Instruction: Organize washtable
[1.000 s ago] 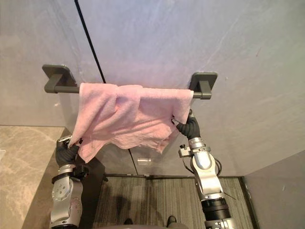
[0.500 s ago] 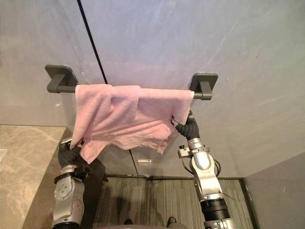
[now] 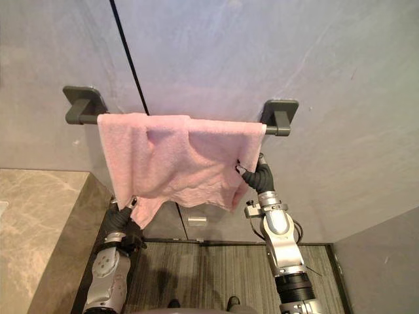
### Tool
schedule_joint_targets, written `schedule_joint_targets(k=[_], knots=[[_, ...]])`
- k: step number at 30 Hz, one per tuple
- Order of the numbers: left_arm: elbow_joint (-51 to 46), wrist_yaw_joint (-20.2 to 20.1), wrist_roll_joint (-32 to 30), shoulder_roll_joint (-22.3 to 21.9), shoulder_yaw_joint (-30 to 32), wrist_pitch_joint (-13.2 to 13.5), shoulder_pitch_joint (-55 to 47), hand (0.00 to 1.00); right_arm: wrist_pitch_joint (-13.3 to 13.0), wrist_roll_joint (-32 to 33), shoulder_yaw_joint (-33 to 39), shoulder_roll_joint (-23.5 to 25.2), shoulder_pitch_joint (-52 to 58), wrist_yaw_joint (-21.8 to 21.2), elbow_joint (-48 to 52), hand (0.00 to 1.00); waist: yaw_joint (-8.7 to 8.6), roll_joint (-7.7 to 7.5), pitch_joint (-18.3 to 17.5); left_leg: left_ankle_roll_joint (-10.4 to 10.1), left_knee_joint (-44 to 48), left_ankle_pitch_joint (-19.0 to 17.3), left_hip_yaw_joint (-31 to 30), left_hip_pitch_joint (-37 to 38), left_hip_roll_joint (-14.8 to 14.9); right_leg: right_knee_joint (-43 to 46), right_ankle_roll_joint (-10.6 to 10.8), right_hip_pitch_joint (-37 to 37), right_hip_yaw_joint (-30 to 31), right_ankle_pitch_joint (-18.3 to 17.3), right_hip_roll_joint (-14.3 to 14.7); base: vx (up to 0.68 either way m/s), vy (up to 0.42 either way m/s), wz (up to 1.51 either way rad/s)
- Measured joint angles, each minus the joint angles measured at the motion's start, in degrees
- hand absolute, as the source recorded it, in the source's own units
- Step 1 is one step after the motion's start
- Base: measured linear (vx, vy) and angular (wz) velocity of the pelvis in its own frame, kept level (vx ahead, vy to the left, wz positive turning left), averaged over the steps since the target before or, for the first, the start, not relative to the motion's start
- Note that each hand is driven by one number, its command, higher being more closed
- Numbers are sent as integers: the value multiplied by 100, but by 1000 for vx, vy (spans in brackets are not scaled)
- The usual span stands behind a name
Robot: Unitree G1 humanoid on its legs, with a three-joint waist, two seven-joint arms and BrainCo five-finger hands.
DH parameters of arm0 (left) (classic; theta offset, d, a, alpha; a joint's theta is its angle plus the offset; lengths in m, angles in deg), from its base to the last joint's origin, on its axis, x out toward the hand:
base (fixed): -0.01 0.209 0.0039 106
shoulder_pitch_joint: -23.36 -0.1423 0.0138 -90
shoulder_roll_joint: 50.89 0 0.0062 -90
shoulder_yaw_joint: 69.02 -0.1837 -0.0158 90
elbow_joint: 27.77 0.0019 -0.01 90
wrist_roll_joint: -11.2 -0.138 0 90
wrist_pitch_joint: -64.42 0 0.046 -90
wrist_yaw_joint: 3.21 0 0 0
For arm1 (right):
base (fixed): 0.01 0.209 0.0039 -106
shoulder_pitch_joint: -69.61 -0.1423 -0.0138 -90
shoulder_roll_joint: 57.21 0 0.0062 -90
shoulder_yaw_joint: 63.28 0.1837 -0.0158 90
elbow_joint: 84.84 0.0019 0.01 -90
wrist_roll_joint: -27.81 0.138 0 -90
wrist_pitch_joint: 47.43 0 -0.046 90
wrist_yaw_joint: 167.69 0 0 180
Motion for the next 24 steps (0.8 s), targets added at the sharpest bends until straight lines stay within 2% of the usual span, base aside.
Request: schedule_joint_targets(k=[1,2,3,4,8,13,24], knots=[[23,-50,-3,18,-53,1,-1,100,-1,1,-63,-5,3,31,-10,100,-1,-14,-2,0,0,0,9,4,1,22,4,-11,12,-11,0,-38,-10,-3],[39,-65,-3,21,-75,3,1,0,-10,1,-107,-3,3,50,-25,100,-3,-18,-5,0,0,0,15,4,2,30,6,-16,18,-14,0,-27,-5,-4],[64,-71,-9,25,-110,3,8,0,-32,1,-170,0,3,92,-61,100,-3,-26,-9,0,-1,-1,27,4,2,44,15,-23,33,-25,0,-29,-4,-5],[152,-71,-51,49,-197,-7,10,0,-43,0,-198,16,1,96,-81,0,-1,-31,-13,0,-3,-2,37,4,-1,55,17,-35,49,-30,-3,-24,-3,-4],[552,-67,-108,144,-291,-249,-110,0,-21,0,-188,36,60,98,-223,0,-9,-81,-44,-1,-19,-1,67,-30,-3,45,14,-94,67,-24,6,-9,-2,-3],[554,-45,-110,249,-296,-362,-241,0,53,0,-193,76,123,100,-444,0,-2,-87,-48,-1,-27,-1,86,-39,-7,-87,-23,-54,67,52,12,-2,-1,-1],[548,62,-113,367,-407,-371,-382,0,235,-1,-202,117,460,97,-599,0,-16,-88,-48,0,-20,3,106,-46,-14,-319,-21,39,70,218,15,-40,-9,-1]])
